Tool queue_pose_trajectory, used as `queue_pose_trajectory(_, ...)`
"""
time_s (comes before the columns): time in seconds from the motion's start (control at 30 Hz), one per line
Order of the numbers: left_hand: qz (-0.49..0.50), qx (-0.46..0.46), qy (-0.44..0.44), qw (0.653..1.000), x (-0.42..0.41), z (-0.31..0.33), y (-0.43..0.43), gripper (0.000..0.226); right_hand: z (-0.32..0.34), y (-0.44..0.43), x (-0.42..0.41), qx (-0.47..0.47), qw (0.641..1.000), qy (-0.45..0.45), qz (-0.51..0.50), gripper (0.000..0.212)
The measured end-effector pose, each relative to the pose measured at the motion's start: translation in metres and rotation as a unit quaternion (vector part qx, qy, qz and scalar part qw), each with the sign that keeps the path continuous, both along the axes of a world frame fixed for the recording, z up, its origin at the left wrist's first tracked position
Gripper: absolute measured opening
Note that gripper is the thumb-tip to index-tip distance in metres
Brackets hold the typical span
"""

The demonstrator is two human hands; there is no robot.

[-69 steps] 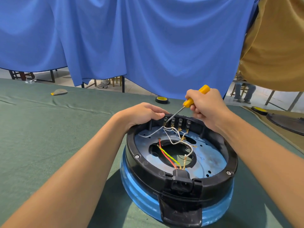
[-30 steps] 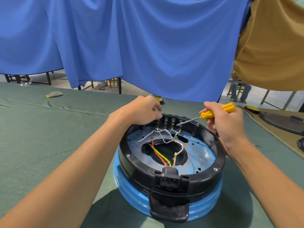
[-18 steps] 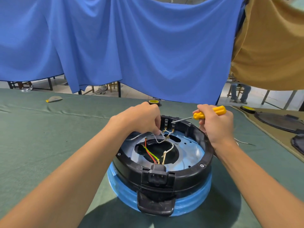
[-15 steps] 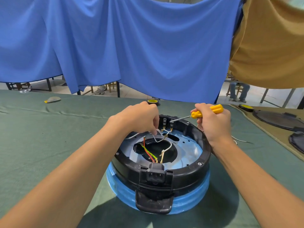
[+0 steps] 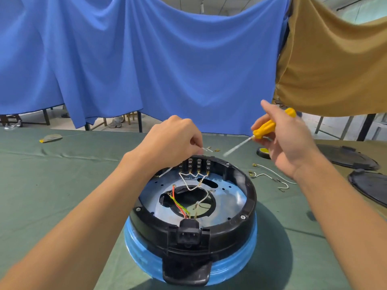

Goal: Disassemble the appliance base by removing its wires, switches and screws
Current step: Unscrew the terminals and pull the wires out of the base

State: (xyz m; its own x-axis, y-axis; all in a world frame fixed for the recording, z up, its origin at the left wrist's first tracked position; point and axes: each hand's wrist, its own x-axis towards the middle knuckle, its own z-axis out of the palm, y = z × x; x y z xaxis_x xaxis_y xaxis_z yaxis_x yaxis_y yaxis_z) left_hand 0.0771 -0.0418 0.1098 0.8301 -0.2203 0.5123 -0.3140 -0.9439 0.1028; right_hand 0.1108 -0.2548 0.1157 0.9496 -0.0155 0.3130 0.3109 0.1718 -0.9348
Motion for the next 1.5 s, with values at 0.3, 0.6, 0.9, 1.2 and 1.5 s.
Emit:
queue_pose_trajectory(0.3,0.01,0.007,-0.097,0.995,-0.007,-0.006,-0.028,0.018,0.011,-0.012,-0.021,-0.322,0.943,-0.002,0.087,0.036)
queue_pose_trajectory(0.6,-0.01,0.004,-0.095,0.995,-0.013,-0.009,-0.037,0.027,0.007,-0.022,-0.015,-0.321,0.937,0.052,0.128,0.018)
queue_pose_trajectory(0.9,-0.002,0.085,0.254,0.963,-0.004,-0.028,-0.028,0.072,-0.028,-0.098,0.018,-0.198,0.932,0.299,0.048,0.02)
queue_pose_trajectory(1.2,0.018,0.109,0.3,0.948,-0.005,-0.036,-0.023,0.085,-0.051,-0.127,0.026,-0.226,0.893,0.39,0.017,0.02)
queue_pose_trajectory(1.5,0.021,0.123,0.288,0.949,-0.002,-0.036,-0.021,0.082,-0.063,-0.108,0.029,-0.436,0.831,0.341,-0.049,0.021)
